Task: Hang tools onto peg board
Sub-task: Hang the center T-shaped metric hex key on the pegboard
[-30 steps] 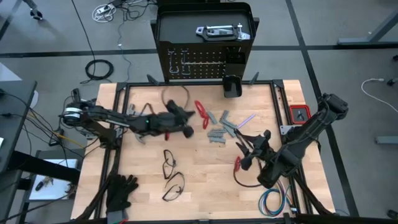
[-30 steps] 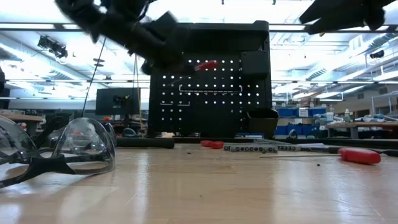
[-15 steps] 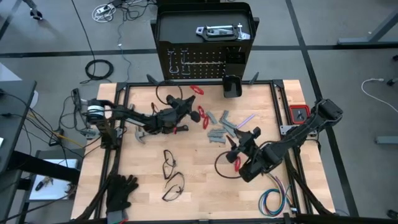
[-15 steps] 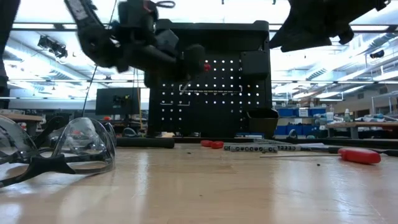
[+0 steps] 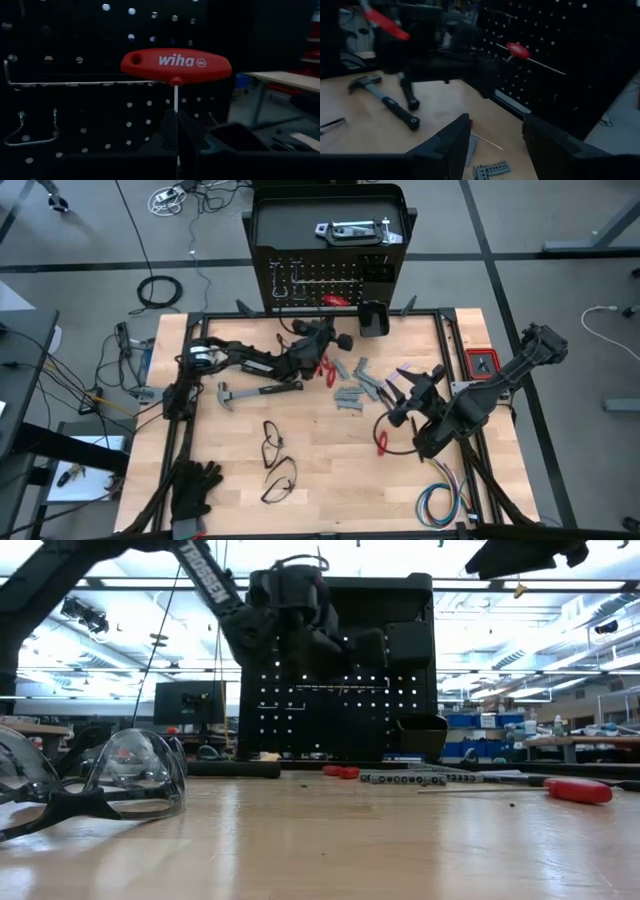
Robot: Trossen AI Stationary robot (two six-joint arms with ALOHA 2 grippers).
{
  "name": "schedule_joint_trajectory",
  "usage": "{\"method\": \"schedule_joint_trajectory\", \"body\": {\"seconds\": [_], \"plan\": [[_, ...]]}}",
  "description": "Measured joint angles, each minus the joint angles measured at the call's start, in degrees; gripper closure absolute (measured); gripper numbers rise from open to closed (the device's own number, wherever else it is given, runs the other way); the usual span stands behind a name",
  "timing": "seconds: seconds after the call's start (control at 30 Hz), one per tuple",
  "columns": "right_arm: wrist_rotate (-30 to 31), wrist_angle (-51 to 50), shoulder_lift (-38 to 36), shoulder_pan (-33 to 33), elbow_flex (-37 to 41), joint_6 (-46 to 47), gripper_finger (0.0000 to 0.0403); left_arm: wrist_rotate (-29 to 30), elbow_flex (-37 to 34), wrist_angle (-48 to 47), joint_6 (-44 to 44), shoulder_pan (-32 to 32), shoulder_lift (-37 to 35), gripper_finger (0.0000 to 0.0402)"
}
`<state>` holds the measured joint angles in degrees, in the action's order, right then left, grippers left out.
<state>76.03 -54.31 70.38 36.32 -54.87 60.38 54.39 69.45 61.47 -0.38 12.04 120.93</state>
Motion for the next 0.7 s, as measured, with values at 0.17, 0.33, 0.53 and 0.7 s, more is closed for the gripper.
{"method": "schedule_joint_trajectory", "body": {"seconds": [0.17,0.33,0.53,0.7], "plan": [[1.35,-0.87,-0.19,1.59,0.00,-0.11,0.0221,0.90,3.94,0.02,-4.41,2.10,3.38,0.0401],[1.93,-6.45,-0.23,1.59,0.00,3.69,0.0225,1.01,7.84,-0.04,-6.11,4.73,6.52,0.0401],[2.14,-14.97,-0.29,1.62,0.00,10.81,0.0224,0.82,11.39,0.19,-6.32,6.28,9.33,0.0401],[2.07,-21.81,-0.32,1.83,0.02,16.53,0.0226,1.95,12.04,0.05,-5.52,6.56,9.76,0.0401]]}}
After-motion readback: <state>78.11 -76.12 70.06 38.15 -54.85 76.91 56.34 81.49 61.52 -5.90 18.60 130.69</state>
